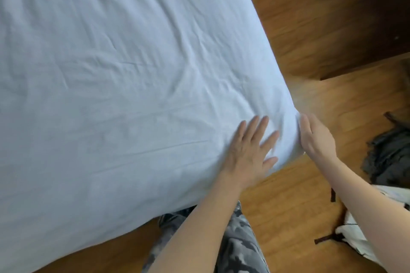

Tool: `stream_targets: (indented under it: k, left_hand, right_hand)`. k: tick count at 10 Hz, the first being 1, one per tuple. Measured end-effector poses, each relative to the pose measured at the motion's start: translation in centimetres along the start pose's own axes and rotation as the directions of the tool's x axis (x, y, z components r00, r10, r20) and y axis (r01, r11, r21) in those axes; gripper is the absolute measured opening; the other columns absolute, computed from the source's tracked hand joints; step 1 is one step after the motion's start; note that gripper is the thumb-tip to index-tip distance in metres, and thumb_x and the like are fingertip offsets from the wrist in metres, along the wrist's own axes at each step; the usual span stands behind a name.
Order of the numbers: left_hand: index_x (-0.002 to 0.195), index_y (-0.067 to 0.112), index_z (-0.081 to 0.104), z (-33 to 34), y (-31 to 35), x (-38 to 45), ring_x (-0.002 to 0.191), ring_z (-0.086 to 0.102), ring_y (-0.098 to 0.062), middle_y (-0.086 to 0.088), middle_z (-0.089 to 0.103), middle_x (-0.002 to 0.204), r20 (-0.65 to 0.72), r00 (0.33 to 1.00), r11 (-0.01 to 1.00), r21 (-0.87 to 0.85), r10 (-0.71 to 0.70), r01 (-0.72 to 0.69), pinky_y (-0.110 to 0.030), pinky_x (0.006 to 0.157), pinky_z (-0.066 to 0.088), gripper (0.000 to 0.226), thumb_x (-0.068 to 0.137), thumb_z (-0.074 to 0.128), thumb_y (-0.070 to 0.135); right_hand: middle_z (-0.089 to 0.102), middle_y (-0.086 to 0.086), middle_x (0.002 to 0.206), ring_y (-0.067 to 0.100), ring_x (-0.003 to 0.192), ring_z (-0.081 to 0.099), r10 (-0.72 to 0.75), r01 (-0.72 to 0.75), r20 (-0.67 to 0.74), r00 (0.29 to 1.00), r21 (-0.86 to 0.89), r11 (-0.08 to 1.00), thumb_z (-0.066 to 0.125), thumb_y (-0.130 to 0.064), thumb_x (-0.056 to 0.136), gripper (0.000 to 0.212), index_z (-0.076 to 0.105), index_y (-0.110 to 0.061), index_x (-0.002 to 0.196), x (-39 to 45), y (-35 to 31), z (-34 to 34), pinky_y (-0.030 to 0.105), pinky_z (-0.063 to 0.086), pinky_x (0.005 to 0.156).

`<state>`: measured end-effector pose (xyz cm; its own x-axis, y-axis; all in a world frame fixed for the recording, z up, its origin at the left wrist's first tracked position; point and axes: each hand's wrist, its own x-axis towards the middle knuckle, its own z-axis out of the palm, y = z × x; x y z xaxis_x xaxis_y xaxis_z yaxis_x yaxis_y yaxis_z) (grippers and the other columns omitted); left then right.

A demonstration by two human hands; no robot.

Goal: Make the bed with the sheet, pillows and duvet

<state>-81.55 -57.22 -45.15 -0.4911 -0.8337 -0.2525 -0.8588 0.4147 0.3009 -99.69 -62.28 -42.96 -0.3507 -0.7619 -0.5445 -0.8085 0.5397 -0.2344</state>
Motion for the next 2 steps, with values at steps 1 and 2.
stream_targets:
  k: [1,2]
  left_hand:
    - [0.139,0.021,0.050,-1.7,-0.7,-2.8,0.139,0.036,-0.031,-0.013,0.041,0.150,0.064,0.998,0.995,-0.097,0.001,0.005,-0.047,0.114,0.023,0.061,0.089,0.034,0.053]
    - [0.144,0.018,0.043,-5.5,-2.7,-5.7,0.141,0.031,-0.032,-0.013,0.035,0.153,0.077,0.994,0.987,-0.134,-0.080,0.090,-0.049,0.113,0.027,0.059,0.094,0.037,0.049]
  right_hand:
    - [0.059,0.011,0.109,0.035,0.103,0.054,-0.027,0.028,-0.031,0.999,0.035,0.999,0.027,-0.041,0.101,0.043,0.054,-0.010,0.111,-1.8,-1.2,-1.4,0.040,0.039,0.081]
    - [0.050,0.010,0.139,0.032,0.124,0.048,-0.068,0.068,0.012,0.998,0.008,0.998,0.034,-0.046,0.100,0.053,0.042,-0.011,0.140,-4.2,-4.0,-3.4,0.043,0.038,0.098]
